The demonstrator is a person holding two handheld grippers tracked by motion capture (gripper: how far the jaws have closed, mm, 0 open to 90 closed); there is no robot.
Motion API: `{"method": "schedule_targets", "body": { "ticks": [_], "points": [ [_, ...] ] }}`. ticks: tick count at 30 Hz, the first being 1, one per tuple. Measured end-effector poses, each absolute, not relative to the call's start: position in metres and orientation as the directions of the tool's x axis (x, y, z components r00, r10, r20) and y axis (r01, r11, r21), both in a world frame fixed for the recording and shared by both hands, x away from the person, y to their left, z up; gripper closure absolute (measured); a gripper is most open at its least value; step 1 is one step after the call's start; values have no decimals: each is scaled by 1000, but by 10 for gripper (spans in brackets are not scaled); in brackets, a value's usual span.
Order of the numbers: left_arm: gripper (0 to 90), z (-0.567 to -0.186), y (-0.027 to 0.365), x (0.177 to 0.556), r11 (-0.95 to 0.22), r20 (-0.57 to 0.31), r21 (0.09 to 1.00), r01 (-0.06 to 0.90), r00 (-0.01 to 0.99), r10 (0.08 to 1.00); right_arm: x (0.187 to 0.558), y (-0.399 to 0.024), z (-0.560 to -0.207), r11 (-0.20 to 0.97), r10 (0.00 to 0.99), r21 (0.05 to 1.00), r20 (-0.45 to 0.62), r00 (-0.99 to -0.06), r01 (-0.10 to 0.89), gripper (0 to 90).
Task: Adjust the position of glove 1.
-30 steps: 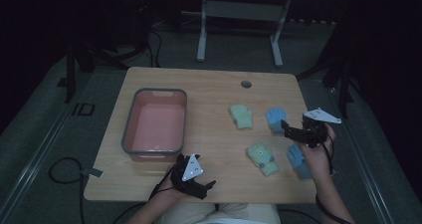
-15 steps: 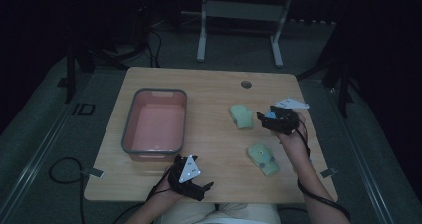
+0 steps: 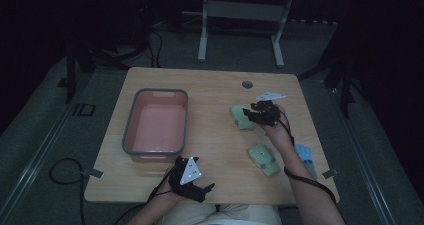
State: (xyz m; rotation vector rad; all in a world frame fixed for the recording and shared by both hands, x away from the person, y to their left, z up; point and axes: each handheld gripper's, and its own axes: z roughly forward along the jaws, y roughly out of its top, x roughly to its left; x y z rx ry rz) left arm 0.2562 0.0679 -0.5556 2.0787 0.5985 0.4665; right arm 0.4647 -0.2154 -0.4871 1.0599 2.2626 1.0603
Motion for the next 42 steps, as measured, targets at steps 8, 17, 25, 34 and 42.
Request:
{"method": "schedule_targets", "body": {
  "ticks": [8, 17, 25, 34, 42],
  "points": [
    [5, -554, 67, 253, -479, 130, 853, 209, 803, 582, 486, -210, -508, 432, 782, 750, -34, -622, 502, 663],
    [5, -554, 69, 253, -476, 121, 853, 215, 806, 580, 503, -206, -523, 476, 782, 705, -65, -620, 526, 680],
    [5, -554, 69, 254, -478, 117, 851, 219, 807, 578, 513, -204, -539, 471, 786, 662, -14, -618, 584, 690],
    [5, -554, 70, 254, -473, 111, 853, 222, 808, 579, 513, -197, -539, 449, 810, 650, -5, -587, 613, 869],
    [5, -554, 70, 256, -467, 108, 855, 224, 805, 583, 483, -187, -508, 355, 859, 709, 10, -512, 609, 881]
  ]
}}
